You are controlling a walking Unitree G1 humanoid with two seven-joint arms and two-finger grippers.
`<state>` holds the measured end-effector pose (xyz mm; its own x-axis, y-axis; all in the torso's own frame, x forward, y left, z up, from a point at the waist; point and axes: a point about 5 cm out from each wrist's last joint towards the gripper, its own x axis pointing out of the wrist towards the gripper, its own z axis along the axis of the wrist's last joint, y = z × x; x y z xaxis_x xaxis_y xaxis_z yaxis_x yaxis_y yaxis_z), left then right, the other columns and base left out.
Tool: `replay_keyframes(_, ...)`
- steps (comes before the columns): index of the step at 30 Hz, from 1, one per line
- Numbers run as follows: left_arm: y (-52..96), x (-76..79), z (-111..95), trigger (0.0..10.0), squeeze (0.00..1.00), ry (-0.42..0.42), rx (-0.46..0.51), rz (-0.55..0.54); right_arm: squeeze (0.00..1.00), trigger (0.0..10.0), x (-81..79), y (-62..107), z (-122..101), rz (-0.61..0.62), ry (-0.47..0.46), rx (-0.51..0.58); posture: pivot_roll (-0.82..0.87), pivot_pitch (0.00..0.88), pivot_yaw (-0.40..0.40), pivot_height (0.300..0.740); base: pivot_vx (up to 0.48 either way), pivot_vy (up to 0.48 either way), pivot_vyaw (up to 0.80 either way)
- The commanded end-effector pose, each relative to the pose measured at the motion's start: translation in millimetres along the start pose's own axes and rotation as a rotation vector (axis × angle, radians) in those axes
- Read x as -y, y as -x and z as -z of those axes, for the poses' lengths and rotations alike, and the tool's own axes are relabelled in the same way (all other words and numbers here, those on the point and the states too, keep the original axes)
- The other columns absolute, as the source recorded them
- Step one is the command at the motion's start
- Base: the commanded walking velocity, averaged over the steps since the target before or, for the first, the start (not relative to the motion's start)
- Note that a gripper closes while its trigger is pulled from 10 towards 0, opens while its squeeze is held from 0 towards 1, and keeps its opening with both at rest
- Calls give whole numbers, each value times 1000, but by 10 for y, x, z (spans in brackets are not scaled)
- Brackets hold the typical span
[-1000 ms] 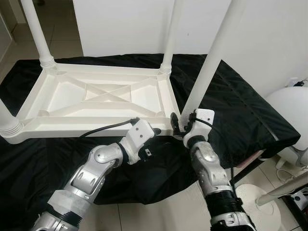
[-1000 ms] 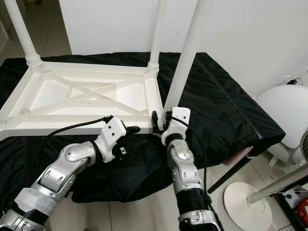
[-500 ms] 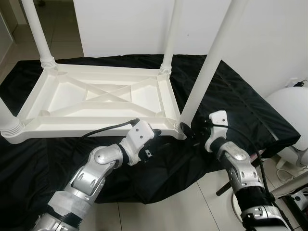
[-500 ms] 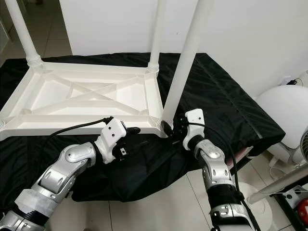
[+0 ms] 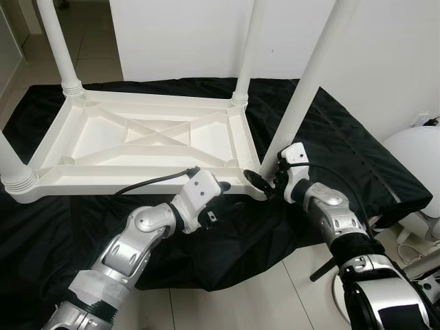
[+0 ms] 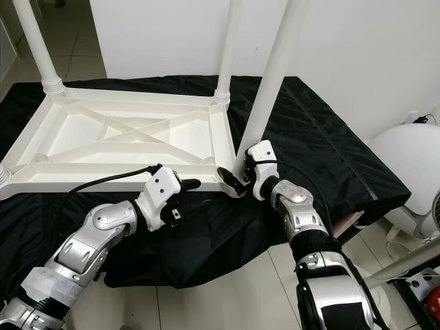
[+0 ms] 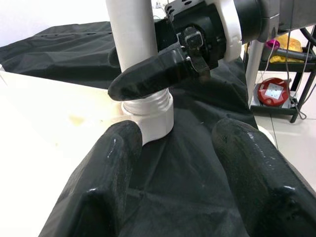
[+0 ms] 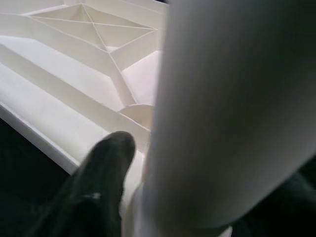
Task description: Building children table
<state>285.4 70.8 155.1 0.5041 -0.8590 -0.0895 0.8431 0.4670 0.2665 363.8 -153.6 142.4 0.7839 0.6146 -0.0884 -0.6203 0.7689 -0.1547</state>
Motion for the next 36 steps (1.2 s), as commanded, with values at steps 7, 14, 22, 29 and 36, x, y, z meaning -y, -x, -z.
replay_keyframes(7,2,2,-5,10000,0,-12,-4,32,0,0,-10,40,169,-37,-4,-66,11,0,-71,740,0,0,0)
replay_keyframes(14,1,-9,-12,10000,0,-12,-2,27,0,10000,56,66,185,60,-24,-75,4,0,-73,740,0,0,0)
replay_keyframes(22,7,-11,-11,10000,0,-8,-3,28,0,10000,78,97,189,246,-78,-56,-7,0,-63,740,0,0,0)
replay_keyframes(29,-9,13,-4,10000,0,1,-3,38,0,10000,-75,92,205,466,-128,-45,-16,0,-57,740,0,0,0)
replay_keyframes(36,0,-12,-10,10000,0,-2,-7,43,0,10000,-356,236,246,833,-204,-30,-19,14,-54,740,0,0,0)
